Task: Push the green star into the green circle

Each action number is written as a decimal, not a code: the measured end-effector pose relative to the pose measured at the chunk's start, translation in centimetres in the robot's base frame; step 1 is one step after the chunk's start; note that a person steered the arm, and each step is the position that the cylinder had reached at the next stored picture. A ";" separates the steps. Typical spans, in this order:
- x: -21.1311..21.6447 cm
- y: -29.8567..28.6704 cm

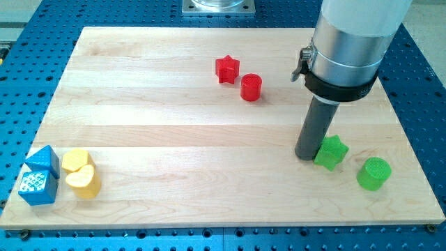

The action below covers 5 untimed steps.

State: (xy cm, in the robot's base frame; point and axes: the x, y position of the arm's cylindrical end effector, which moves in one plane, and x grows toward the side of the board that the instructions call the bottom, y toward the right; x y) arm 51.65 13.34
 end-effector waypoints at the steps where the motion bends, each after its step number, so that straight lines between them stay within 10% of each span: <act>1: -2.1 1.2; 5: 3.6 -5.0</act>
